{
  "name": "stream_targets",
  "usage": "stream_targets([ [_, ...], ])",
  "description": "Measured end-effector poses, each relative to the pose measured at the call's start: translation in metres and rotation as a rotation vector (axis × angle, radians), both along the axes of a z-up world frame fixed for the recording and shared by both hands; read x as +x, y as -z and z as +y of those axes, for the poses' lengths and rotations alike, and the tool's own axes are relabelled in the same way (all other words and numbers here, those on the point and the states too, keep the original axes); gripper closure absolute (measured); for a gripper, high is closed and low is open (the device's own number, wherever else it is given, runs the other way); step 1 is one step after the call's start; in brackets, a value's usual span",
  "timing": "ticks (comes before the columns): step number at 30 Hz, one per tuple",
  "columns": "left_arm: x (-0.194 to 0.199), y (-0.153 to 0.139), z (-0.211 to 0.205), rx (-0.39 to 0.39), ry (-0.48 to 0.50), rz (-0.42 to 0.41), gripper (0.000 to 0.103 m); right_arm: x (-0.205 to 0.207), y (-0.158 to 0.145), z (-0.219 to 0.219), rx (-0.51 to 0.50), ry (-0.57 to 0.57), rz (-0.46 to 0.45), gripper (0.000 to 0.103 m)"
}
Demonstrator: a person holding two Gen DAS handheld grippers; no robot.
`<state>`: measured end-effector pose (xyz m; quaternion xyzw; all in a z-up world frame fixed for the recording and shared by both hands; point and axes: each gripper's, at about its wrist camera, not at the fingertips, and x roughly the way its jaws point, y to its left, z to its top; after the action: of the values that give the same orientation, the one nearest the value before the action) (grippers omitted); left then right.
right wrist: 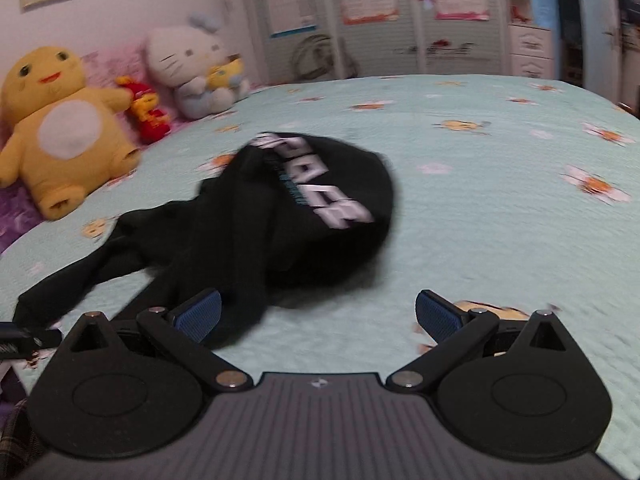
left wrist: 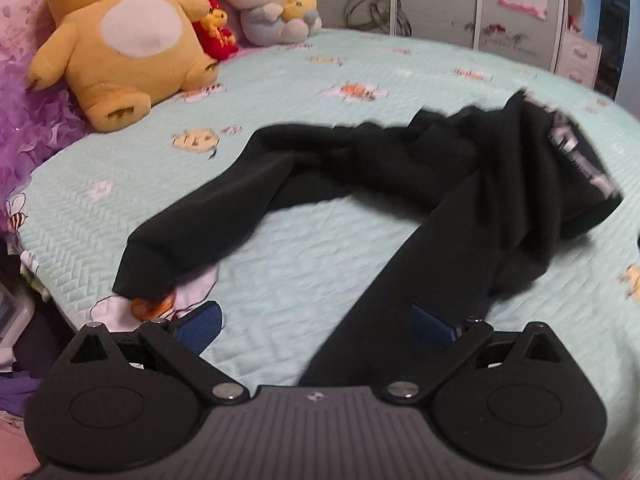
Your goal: Fold clothes
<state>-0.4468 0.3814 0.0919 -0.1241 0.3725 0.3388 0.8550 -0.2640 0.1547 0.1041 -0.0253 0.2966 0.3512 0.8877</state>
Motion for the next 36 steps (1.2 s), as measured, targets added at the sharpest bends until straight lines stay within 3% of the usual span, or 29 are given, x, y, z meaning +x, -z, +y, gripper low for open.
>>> stream_targets([
  [4, -0.007, 0.009, 0.004, -0.02, 0.046, -0.013, 0.002, 0.011, 0.003, 0.044, -0.049, -0.021, -0.029, 0.001],
  [10, -0.013, 0.004, -0.013, 0.041, 0.164, -0.073, 0.002, 0.04, 0.0, 0.103, -0.083, -0.027, -0.061, 0.002],
  [13, -0.007, 0.011, -0.016, 0.076, 0.206, -0.031, 0.002, 0.052, 0.008, 0.124, -0.143, -0.002, -0.054, 0.006],
  [14, -0.006, 0.014, -0.017, 0.087, 0.218, -0.014, 0.002, 0.055, 0.012, 0.128, -0.157, 0.003, -0.036, 0.019],
  [15, -0.003, 0.017, -0.016, 0.092, 0.225, 0.007, 0.004, 0.058, 0.015, 0.131, -0.163, 0.002, -0.016, 0.037],
  [17, 0.0, 0.024, -0.013, 0.085, 0.242, 0.035, 0.008, 0.059, 0.022, 0.13, -0.172, 0.001, 0.028, 0.056],
  [19, 0.001, 0.028, -0.01, 0.068, 0.25, 0.041, 0.014, 0.055, 0.028, 0.124, -0.164, -0.015, 0.051, 0.082],
  [20, 0.0, 0.03, -0.009, 0.054, 0.255, 0.03, 0.022, 0.053, 0.03, 0.119, -0.154, -0.021, 0.063, 0.101],
  [23, -0.006, 0.034, -0.002, -0.004, 0.264, -0.016, 0.066, 0.046, 0.031, 0.095, -0.094, 0.009, 0.069, 0.103],
  [27, -0.012, 0.031, 0.002, -0.037, 0.268, -0.061, 0.083, 0.037, 0.03, 0.056, -0.033, 0.064, 0.076, 0.103],
  [32, -0.025, 0.008, 0.005, -0.055, 0.257, -0.156, 0.092, 0.011, 0.018, 0.002, -0.028, 0.078, 0.012, 0.103],
  [36, -0.035, -0.018, 0.012, 0.004, 0.18, -0.213, 0.101, -0.006, 0.006, -0.045, 0.043, 0.055, 0.085, 0.103],
])
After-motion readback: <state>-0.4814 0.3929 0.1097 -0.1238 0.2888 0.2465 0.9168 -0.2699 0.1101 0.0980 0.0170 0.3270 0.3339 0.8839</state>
